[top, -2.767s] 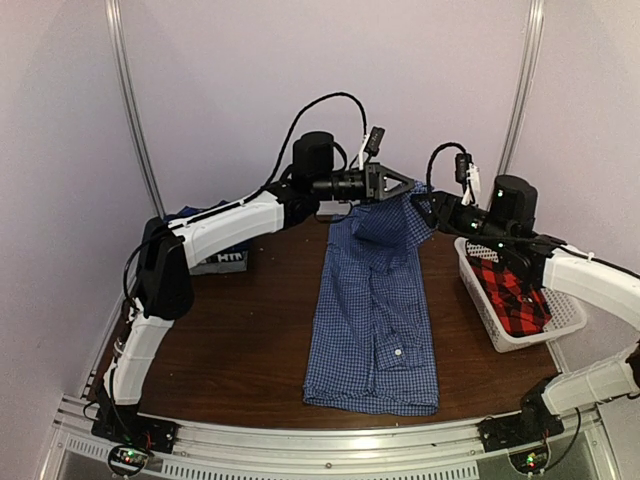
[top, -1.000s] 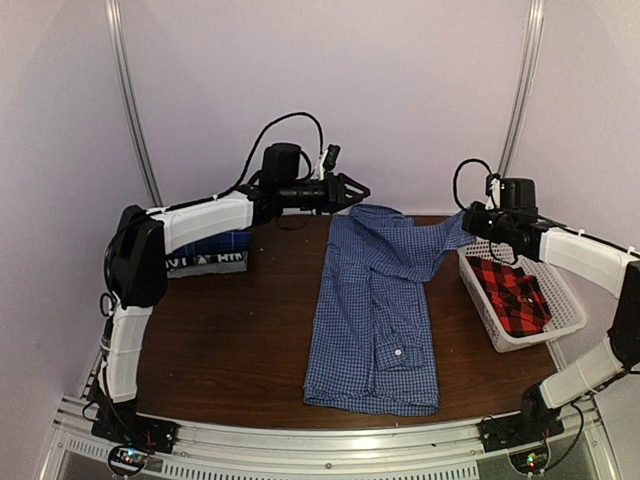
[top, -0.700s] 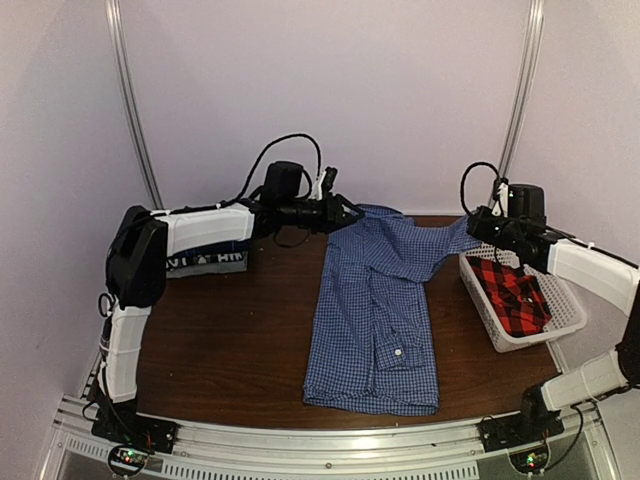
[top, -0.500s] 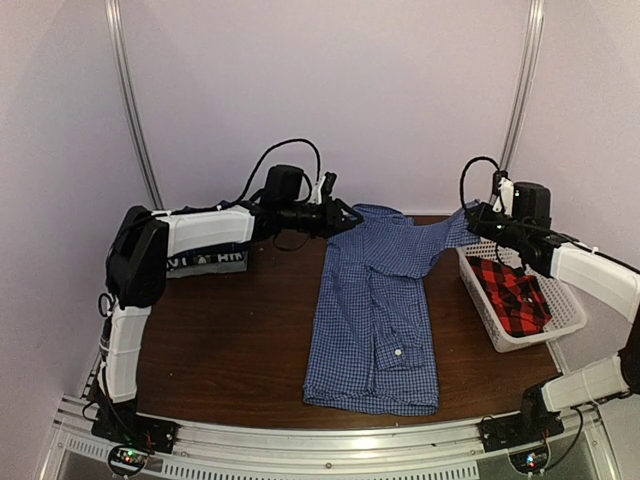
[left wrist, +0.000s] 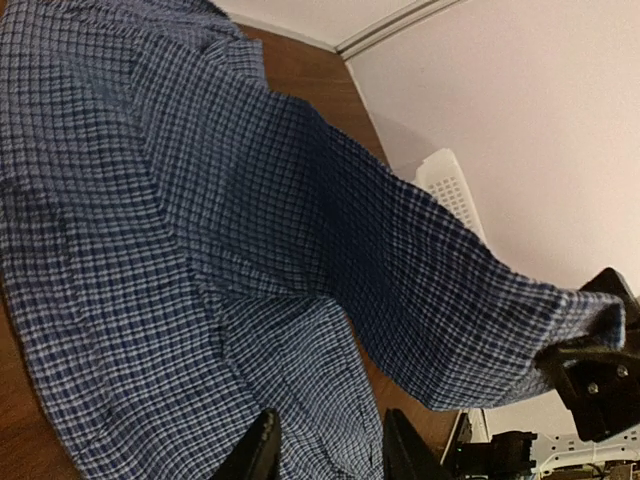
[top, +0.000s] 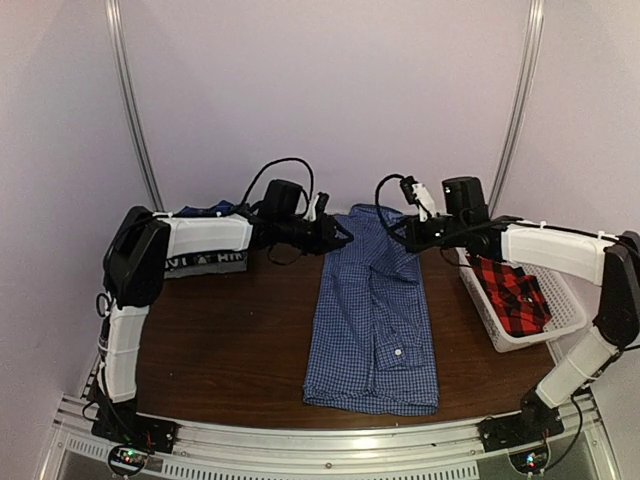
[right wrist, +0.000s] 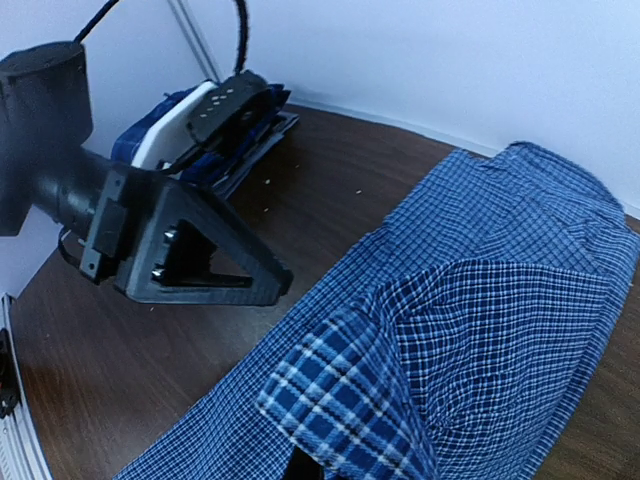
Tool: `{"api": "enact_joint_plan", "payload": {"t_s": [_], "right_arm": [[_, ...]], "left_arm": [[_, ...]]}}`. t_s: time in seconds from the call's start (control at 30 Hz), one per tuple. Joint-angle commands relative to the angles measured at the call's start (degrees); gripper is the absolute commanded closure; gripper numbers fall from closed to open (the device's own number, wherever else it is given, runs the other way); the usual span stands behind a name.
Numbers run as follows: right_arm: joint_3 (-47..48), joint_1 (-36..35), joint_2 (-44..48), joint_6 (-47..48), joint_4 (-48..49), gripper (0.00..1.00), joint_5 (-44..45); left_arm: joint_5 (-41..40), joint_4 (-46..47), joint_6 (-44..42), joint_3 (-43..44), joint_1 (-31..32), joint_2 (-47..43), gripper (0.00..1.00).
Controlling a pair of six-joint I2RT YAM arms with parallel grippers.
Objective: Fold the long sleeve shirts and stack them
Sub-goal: Adjust the sleeve of the rectangle-folded shirt.
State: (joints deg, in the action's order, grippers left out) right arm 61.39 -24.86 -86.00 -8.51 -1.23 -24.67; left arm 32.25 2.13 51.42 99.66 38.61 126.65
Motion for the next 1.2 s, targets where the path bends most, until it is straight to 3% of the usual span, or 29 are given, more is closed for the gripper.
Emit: {"api": "enact_joint_plan", "payload": {"t_s": [0.0, 0.17, 0.3, 0.63, 1.17], "right_arm": [[5.78, -6.41, -6.78, 6.46, -8.16, 1.00, -0.25], [9.60, -10.52, -14.22, 7.13, -12.85, 1.00, -0.52], [12.25, -13.10, -18.26, 7.75, -17.59, 1.00, -1.11], [12.35, -19.55, -17.94, 7.61, -24.17, 1.00, -0.26], [9.53, -25.61, -17.94, 4.15, -23.94, 1.00, -1.44]], "left_arm": [[-6.12, -3.33, 2.21, -8.22, -2.71, -6.28, 0.64], [-9.27, 1.14, 4.22, -20.01, -4.60, -13.84, 0.64], [-10.51, 0.16, 2.85, -24.30, -4.77, -18.31, 0.64], [-11.34, -1.87, -0.21, -28.67, -4.83, -24.95, 0.64], [-10.17, -3.86, -1.33, -30.38, -4.81, -25.41, 0.65]]}}
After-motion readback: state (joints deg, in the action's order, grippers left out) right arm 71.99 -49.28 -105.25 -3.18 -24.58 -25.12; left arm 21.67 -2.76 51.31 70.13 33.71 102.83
